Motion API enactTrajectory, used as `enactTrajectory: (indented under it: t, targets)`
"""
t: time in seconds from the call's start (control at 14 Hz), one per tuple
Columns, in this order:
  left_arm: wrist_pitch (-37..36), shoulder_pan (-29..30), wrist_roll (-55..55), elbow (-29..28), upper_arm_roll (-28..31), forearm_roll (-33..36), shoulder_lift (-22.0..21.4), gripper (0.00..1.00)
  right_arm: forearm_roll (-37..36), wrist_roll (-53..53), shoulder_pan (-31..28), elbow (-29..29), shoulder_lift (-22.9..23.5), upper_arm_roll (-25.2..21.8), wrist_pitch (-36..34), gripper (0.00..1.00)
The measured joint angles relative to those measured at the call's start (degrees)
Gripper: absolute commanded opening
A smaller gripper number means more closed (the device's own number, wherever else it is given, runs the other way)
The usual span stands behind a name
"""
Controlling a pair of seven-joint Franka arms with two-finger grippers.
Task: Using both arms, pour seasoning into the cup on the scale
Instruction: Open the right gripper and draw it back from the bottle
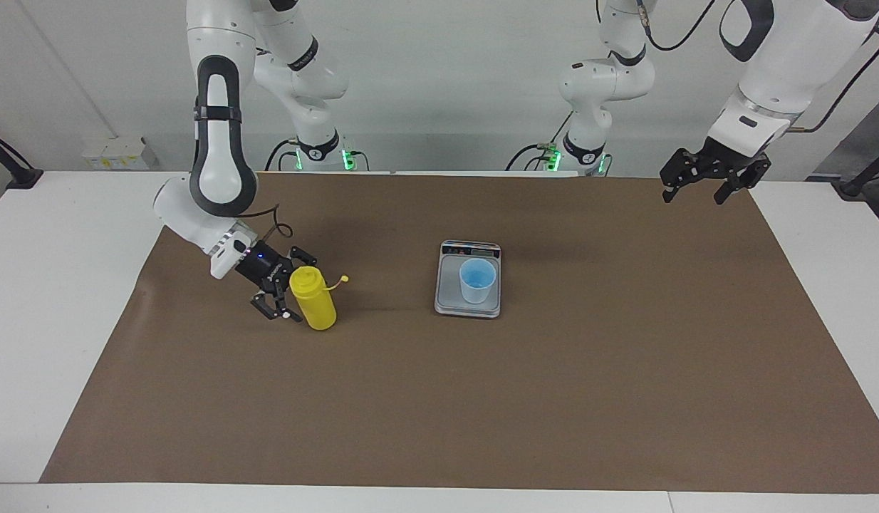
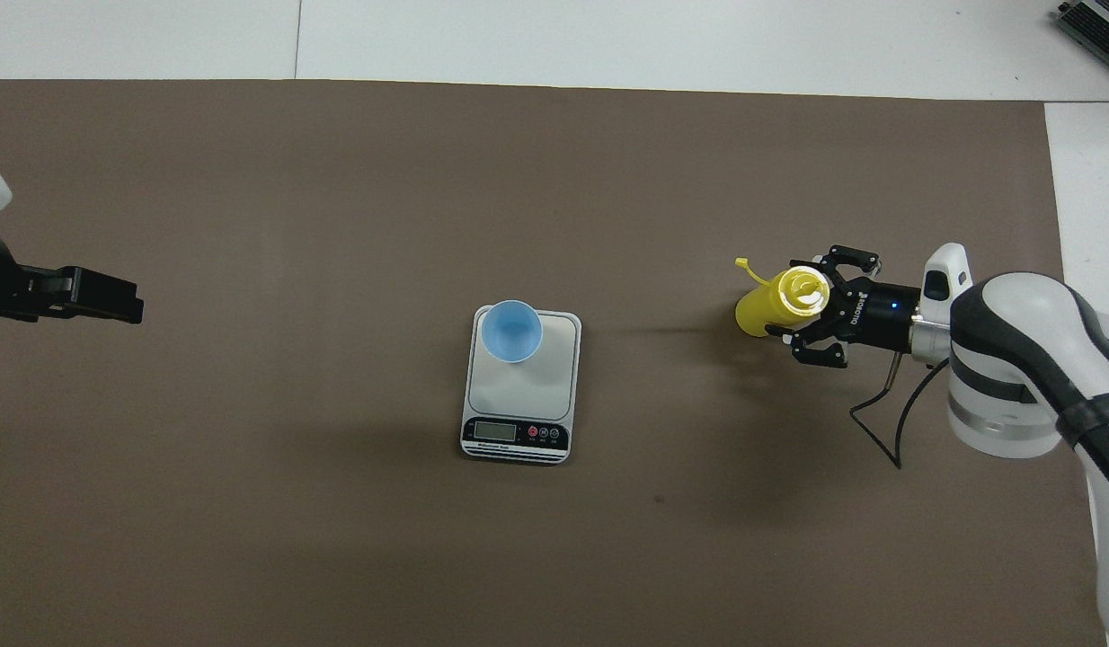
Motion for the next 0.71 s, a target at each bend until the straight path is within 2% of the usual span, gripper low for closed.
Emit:
enactTrajectory:
  t: [0.21,0.71]
  targets:
    - [0.0,0.0,0.0,0.0,0.0,0.0,0.0,1.0,-2.4,-0.1,-1.4,0.0,-1.0,-0.1,-0.8,1.0]
    - [0.0,0.0,0.0,0.0,0.0,0.0,0.0,1.0,-17.8,4.4,-3.2,0.3,-6.4,-0.2,-0.9,1.0]
